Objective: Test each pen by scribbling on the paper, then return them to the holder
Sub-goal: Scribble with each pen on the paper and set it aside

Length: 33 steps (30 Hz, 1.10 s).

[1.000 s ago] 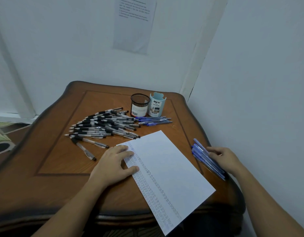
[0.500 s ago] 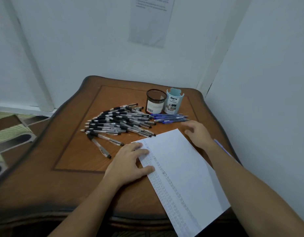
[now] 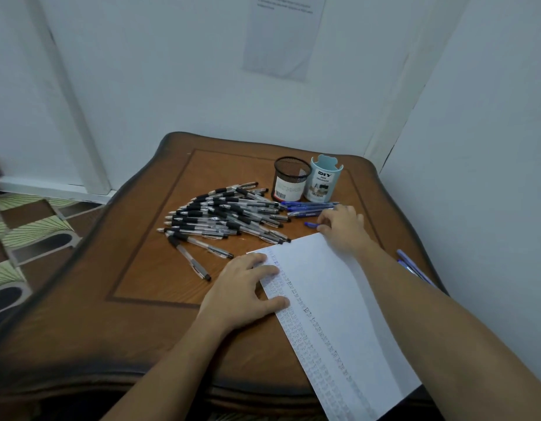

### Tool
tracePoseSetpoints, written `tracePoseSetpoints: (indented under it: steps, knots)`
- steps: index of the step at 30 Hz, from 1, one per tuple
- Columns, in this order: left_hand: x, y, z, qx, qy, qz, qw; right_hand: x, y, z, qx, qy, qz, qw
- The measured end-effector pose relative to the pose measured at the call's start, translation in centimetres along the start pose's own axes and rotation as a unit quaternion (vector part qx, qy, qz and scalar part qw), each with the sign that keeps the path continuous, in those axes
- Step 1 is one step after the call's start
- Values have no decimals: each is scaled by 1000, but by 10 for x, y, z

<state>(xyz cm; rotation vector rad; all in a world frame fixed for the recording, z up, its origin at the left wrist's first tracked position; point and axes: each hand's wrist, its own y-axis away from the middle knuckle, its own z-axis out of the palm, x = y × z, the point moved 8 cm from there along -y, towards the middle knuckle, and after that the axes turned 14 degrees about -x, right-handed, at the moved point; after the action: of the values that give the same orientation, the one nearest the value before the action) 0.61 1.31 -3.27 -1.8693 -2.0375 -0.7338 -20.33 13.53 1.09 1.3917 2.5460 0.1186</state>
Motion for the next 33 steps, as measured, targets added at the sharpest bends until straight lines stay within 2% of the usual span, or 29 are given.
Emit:
tracePoseSetpoints:
  steps: [2,4,7,12,15,18,20,21,23,28,31,33]
  knots:
    - [1,1,-1,3,-2,0,1000,-6,8,-8,9,-20,-37,999]
    - [2,1,-2,3,-5,0,1000,-18,27,-19,21,-122,-89,988]
    - [2,1,-2,0,-8,-4,1000,-36,62,-31,23,-258,-158,953]
    - [2,0,-1,-8,-16,-5,1000,-43,93,-25,65,-391,-177,901]
    - [3,1,-1,-1,-12,-2,1000,-41,101,-18,70,-505,-171,843]
    - [3,1,-1,1,-19,-2,1000,-37,108,-9,68,-636,-161,752]
    - [2,0,-1,-3,-21,-4,1000,-33,107,7,41,-709,-119,694]
    - [2,-1,-1,-4,-20,-5,1000,-29,107,17,27,-719,-94,688]
    - [1,-1,0,-3,-20,-8,1000,-26,106,31,7,-694,-60,718]
    - [1,-1,0,-1,-21,-12,1000,-39,103,40,-8,-624,-120,772]
    - [1,-1,-1,6,-19,-6,1000,-45,97,50,-13,-560,-107,822]
    - [2,0,-1,9,-20,-2,1000,-51,95,58,-37,-559,-107,822]
